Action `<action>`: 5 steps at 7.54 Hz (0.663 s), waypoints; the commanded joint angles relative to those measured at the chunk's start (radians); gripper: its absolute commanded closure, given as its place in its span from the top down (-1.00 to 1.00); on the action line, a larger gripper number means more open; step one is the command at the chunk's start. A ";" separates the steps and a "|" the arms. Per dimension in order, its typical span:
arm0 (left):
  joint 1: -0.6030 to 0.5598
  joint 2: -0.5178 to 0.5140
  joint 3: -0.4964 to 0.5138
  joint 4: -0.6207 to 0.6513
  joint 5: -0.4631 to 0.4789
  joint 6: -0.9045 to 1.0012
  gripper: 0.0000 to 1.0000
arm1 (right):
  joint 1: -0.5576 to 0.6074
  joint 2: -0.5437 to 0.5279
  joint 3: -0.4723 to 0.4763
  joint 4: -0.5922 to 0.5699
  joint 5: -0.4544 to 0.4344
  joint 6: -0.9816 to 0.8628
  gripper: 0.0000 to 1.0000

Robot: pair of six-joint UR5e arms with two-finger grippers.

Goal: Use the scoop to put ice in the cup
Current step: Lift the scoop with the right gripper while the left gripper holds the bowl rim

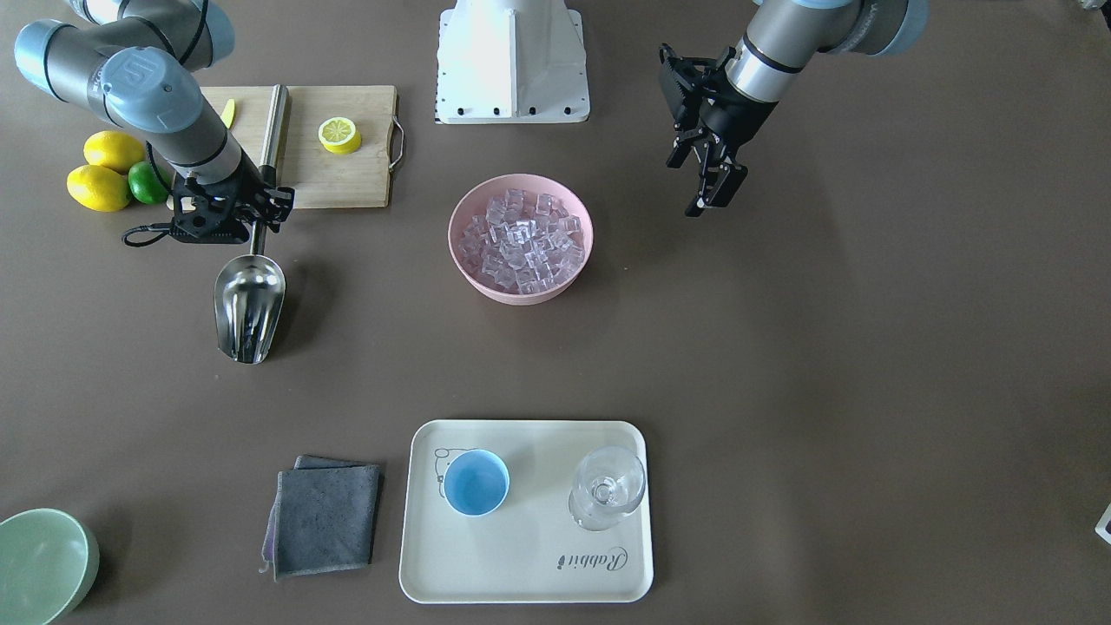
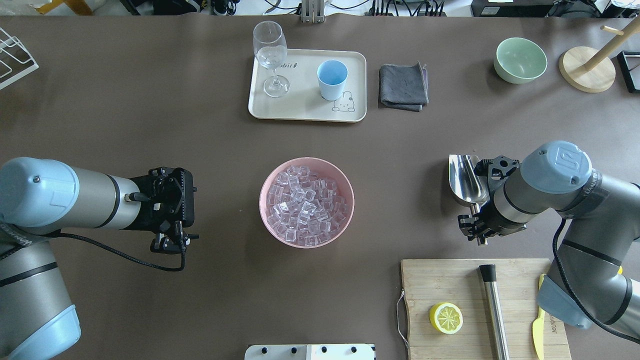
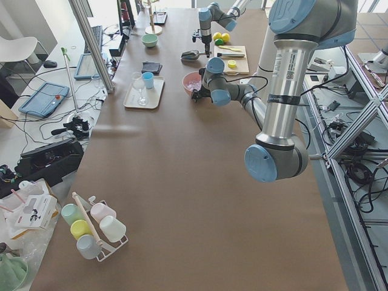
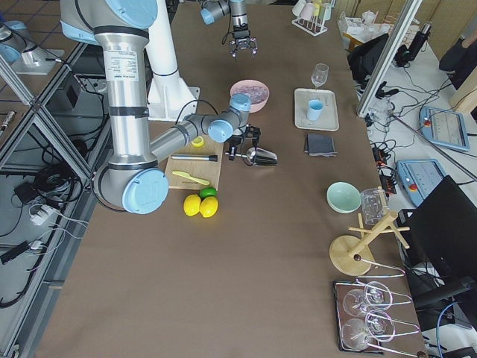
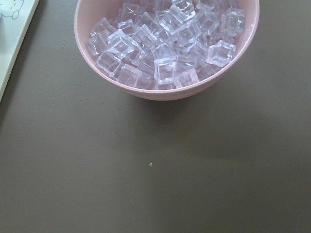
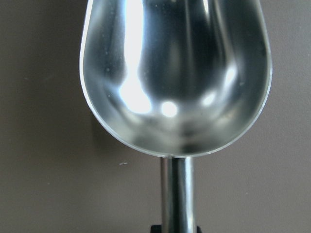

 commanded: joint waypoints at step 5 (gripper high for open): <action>0.165 0.004 -0.021 -0.077 0.191 -0.101 0.95 | 0.246 0.051 0.114 -0.248 -0.060 -0.530 -1.00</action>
